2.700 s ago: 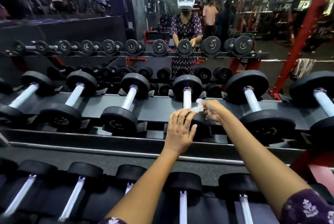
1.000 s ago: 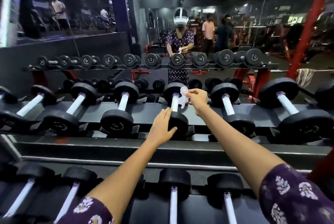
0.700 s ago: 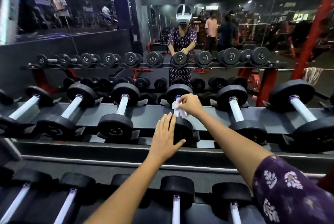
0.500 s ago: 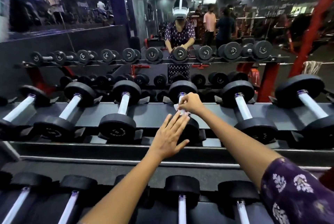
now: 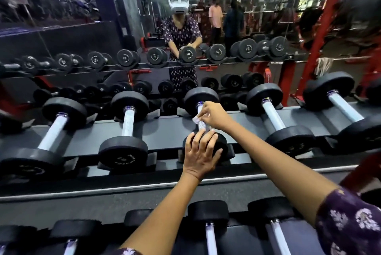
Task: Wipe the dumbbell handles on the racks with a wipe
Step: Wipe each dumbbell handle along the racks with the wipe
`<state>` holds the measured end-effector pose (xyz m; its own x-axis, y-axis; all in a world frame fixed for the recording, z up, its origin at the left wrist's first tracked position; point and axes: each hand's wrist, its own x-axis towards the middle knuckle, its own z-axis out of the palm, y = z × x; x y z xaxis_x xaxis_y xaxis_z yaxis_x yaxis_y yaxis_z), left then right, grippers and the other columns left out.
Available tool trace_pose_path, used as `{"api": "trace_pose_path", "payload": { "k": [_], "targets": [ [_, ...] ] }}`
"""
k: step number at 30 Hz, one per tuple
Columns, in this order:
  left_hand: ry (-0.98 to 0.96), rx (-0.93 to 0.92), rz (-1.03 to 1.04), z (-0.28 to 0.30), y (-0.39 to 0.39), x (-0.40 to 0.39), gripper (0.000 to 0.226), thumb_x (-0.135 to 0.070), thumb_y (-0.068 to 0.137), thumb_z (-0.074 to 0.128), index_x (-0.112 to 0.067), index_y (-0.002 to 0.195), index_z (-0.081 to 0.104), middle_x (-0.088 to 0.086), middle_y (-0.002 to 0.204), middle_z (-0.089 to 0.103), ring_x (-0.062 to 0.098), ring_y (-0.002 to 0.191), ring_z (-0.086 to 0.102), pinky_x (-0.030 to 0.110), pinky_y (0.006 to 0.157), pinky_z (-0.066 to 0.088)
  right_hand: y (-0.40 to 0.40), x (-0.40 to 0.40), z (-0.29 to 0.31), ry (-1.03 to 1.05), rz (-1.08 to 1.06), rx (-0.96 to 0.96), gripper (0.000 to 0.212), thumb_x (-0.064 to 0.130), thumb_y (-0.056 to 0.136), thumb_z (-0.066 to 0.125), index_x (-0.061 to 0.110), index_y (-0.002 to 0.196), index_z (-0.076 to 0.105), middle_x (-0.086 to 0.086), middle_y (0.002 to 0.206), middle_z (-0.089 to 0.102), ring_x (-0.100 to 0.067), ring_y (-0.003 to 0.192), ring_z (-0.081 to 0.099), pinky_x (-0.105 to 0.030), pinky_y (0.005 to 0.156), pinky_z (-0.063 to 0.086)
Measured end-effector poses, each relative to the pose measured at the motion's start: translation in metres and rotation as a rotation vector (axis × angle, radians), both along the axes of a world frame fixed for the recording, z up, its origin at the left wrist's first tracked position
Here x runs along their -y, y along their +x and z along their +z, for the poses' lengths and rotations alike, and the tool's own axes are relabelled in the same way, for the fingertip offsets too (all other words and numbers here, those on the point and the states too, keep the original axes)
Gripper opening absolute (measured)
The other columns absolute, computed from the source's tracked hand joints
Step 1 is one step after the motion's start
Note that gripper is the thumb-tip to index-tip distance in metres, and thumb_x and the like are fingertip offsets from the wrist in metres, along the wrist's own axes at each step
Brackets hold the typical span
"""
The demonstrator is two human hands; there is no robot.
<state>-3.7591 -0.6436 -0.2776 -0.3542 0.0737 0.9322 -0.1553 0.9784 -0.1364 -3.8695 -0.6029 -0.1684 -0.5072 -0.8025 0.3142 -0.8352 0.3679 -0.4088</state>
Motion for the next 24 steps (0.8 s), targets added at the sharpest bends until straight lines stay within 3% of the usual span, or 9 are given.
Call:
{"api": "trace_pose_path", "payload": {
  "k": [2,5,10,14,16,18,20,22,24],
  "targets": [
    [0.001,-0.044,0.005,-0.002,-0.003,-0.001,0.036,-0.041,0.101,0.034,-0.013,0.121,0.046,0.003,0.126,0.047,0.024,0.118,0.047,0.038,0.106,0.026,0.002,-0.006,-0.001,0.022,0.05,0.021,0.013,0.007,0.079,0.067,0.004,0.089,0.075,-0.012,0.088,0.067,-0.025,0.088,0.06,-0.024,0.076,0.043],
    [0.039,-0.086,0.025,-0.002,-0.008,-0.004,0.036,-0.042,0.101,0.033,-0.015,0.119,0.048,0.001,0.125,0.048,0.022,0.116,0.048,0.037,0.106,0.025,-0.008,-0.006,0.007,-0.02,-0.032,0.072,0.014,0.009,0.077,0.071,0.005,0.09,0.075,-0.01,0.077,0.067,-0.023,0.082,0.061,-0.013,0.06,0.032],
    [0.113,-0.098,0.028,-0.002,-0.01,-0.01,0.039,-0.045,0.102,0.029,-0.017,0.119,0.051,-0.001,0.123,0.048,0.02,0.115,0.047,0.036,0.107,0.024,-0.001,0.005,0.003,0.021,-0.034,0.021,0.013,0.011,0.077,0.07,0.006,0.088,0.076,-0.014,0.094,0.067,-0.024,0.09,0.061,-0.022,0.071,0.041],
    [0.132,-0.102,0.025,-0.001,-0.009,-0.011,0.038,-0.045,0.102,0.029,-0.018,0.118,0.051,-0.001,0.123,0.048,0.02,0.116,0.047,0.037,0.108,0.023,-0.003,-0.009,0.01,0.067,-0.026,0.098,0.016,0.015,0.077,0.073,0.007,0.09,0.076,-0.007,0.077,0.068,-0.013,0.072,0.059,-0.008,0.058,0.033],
    [0.15,-0.113,0.022,-0.001,-0.009,-0.013,0.039,-0.045,0.102,0.028,-0.018,0.118,0.05,-0.001,0.124,0.047,0.02,0.115,0.046,0.037,0.108,0.022,-0.011,-0.002,0.014,0.021,-0.084,0.1,0.017,0.013,0.078,0.071,0.007,0.093,0.075,-0.008,0.083,0.068,-0.021,0.084,0.062,-0.006,0.06,0.033],
    [0.159,-0.124,0.03,0.0,-0.009,-0.015,0.039,-0.045,0.102,0.028,-0.018,0.118,0.05,0.0,0.124,0.047,0.02,0.115,0.047,0.037,0.108,0.023,-0.012,0.011,0.013,0.0,-0.095,0.077,0.017,0.014,0.08,0.069,0.007,0.094,0.075,-0.003,0.082,0.059,-0.025,0.096,0.059,-0.012,0.071,0.039],
    [0.167,-0.123,0.039,0.0,-0.009,-0.014,0.038,-0.046,0.102,0.028,-0.018,0.117,0.05,0.001,0.124,0.046,0.021,0.114,0.047,0.037,0.107,0.023,-0.01,0.016,0.007,0.023,-0.065,0.032,0.016,0.015,0.081,0.067,0.009,0.094,0.075,-0.008,0.093,0.056,-0.025,0.101,0.057,-0.029,0.084,0.043],
    [0.173,-0.136,0.062,-0.001,-0.011,-0.015,0.038,-0.046,0.101,0.028,-0.018,0.116,0.05,0.002,0.123,0.046,0.021,0.113,0.047,0.037,0.107,0.023,-0.01,0.007,-0.002,0.03,0.018,0.005,0.015,0.01,0.081,0.067,0.006,0.093,0.075,-0.015,0.101,0.059,-0.025,0.098,0.057,-0.021,0.081,0.039],
    [0.171,-0.145,0.071,-0.002,-0.012,-0.015,0.038,-0.046,0.101,0.028,-0.018,0.116,0.049,0.002,0.123,0.046,0.021,0.114,0.047,0.037,0.107,0.023,-0.008,-0.01,-0.004,0.012,0.088,0.05,0.015,0.006,0.08,0.069,0.002,0.092,0.074,-0.013,0.091,0.062,-0.022,0.088,0.056,-0.012,0.07,0.033]
  ]
}}
